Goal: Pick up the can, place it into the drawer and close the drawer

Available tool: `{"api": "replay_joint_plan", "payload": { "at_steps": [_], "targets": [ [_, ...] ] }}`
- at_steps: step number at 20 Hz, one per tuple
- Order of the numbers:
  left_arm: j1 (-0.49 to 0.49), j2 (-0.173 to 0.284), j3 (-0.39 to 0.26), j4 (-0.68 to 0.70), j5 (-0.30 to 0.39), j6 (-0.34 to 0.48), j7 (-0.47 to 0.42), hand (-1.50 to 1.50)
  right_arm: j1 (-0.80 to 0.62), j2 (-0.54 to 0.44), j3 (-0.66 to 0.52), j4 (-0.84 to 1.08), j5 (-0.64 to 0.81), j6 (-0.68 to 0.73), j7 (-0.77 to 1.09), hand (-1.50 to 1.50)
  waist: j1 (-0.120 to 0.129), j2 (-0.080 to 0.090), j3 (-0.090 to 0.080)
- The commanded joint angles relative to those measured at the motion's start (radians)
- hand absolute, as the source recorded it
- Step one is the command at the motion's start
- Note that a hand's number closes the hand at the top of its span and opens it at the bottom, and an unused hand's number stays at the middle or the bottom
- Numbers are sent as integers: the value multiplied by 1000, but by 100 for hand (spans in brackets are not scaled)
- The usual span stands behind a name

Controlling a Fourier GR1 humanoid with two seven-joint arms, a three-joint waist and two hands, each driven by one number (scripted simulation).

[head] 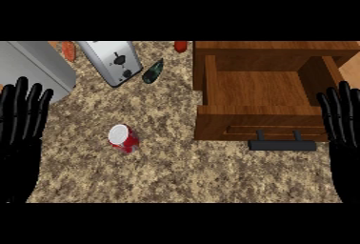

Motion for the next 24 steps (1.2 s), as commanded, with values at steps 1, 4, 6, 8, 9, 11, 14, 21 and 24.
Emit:
{"api": "replay_joint_plan", "payload": {
  "at_steps": [1,4,6,8,9,11,14,21,24],
  "targets": [
    [-12,-9,-9,40,-3,-22,-36,-150,-1,22,26,-4,34,-8,2,-150,-10,-7,2],
    [-37,-60,-164,-1,-75,-12,-19,-150,-69,12,18,-17,48,-28,31,-150,-11,-7,2],
    [-35,-79,-226,47,-90,-41,-98,-150,-85,27,30,-4,57,-37,14,-150,-11,-6,1],
    [32,-54,-171,100,-127,31,194,-150,44,40,9,39,34,-58,180,-150,-20,-3,3],
    [7,-65,-174,130,-136,42,205,-150,22,-1,-43,17,-11,-31,213,-150,-24,-4,3],
    [-36,-68,-199,79,-175,61,297,-150,70,-19,-54,4,-30,-4,219,-150,-20,-7,3],
    [13,-55,-214,9,-169,53,348,-150,81,42,22,-10,36,-48,218,-150,-10,-8,2],
    [-112,-87,-283,9,-206,167,496,-150,114,-1,-83,-6,-37,13,195,-150,-13,-7,2],
    [-14,-80,-235,-78,-171,129,503,-150,210,-25,-154,11,-117,88,108,-150,-12,-8,2]
  ]
}}
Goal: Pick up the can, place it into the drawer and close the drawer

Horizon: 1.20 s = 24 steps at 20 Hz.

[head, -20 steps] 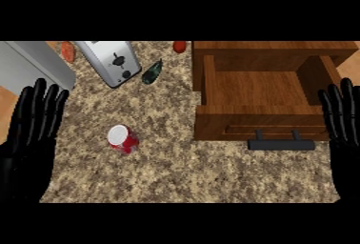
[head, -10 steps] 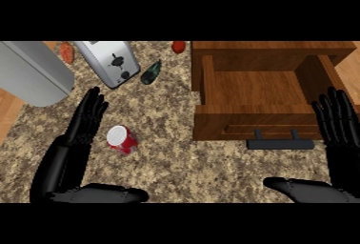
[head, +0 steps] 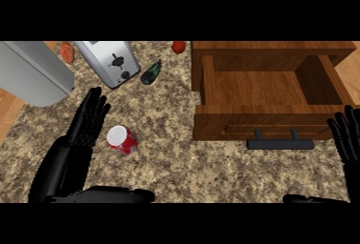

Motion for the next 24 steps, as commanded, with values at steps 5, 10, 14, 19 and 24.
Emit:
{"api": "replay_joint_plan", "payload": {
  "at_steps": [5,10,14,19,24],
  "targets": [
    [50,13,59,16,35,-3,-20,-150,37,14,-31,91,13,44,-130,-150,2,0,0],
    [28,11,97,112,50,-13,-107,-150,62,28,-10,-3,2,65,-62,-150,0,0,0],
    [18,-3,21,213,10,63,-161,-150,88,19,-62,36,-29,105,-112,-150,-1,1,0],
    [-2,25,136,314,90,-27,-242,-150,121,40,-72,13,-15,115,-136,-150,-1,0,0],
    [27,-3,90,345,56,29,-302,-150,114,31,-95,-24,-29,129,-75,-150,-1,0,0]
  ]
}}
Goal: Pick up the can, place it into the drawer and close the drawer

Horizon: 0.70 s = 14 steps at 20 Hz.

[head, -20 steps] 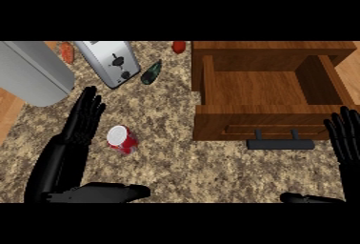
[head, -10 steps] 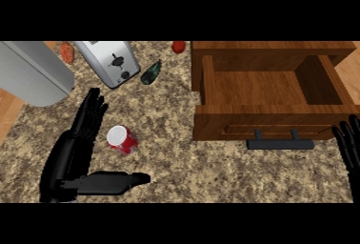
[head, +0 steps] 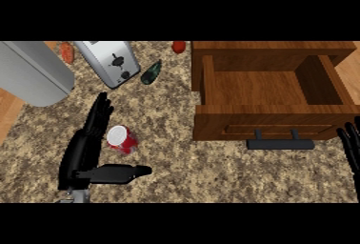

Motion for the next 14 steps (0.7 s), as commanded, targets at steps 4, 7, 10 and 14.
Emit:
{"api": "replay_joint_plan", "payload": {
  "at_steps": [4,7,10,14],
  "targets": [
    [32,-7,14,47,-4,16,-68,-150,-89,-26,-49,72,-23,17,19,-150,3,0,0],
    [-31,1,65,219,13,6,-169,-150,-46,18,-14,98,36,7,-56,-150,1,0,0],
    [36,36,98,173,65,-43,-192,-150,-72,-24,-49,75,-11,42,-9,-150,3,0,0],
    [2,43,138,235,69,-34,-214,-150,-49,-38,-98,123,-29,72,-80,-150,2,0,0]
  ]
}}
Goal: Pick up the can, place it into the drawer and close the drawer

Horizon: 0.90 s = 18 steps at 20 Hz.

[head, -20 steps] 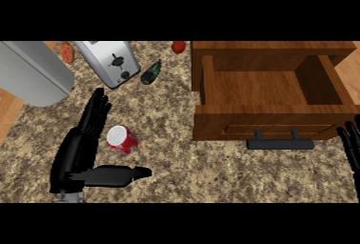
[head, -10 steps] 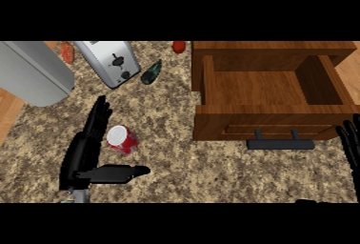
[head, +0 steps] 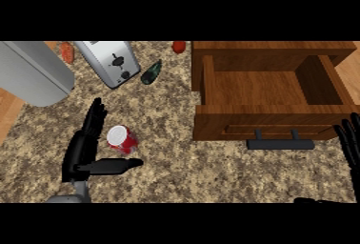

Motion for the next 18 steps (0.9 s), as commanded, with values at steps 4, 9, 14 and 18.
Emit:
{"api": "replay_joint_plan", "payload": {
  "at_steps": [4,9,14,18],
  "targets": [
    [30,17,60,180,32,-42,-190,-150,10,16,2,-54,-21,11,41,-150,-1,0,0],
    [-24,9,58,254,-3,-18,-205,-150,11,24,-10,-7,17,13,-16,-150,-1,0,0],
    [11,53,91,282,11,-66,-253,-150,32,44,7,-50,11,20,6,-150,-1,0,0],
    [-26,51,107,333,19,-63,-253,-150,10,30,-17,-34,20,15,6,-150,-1,0,0]
  ]
}}
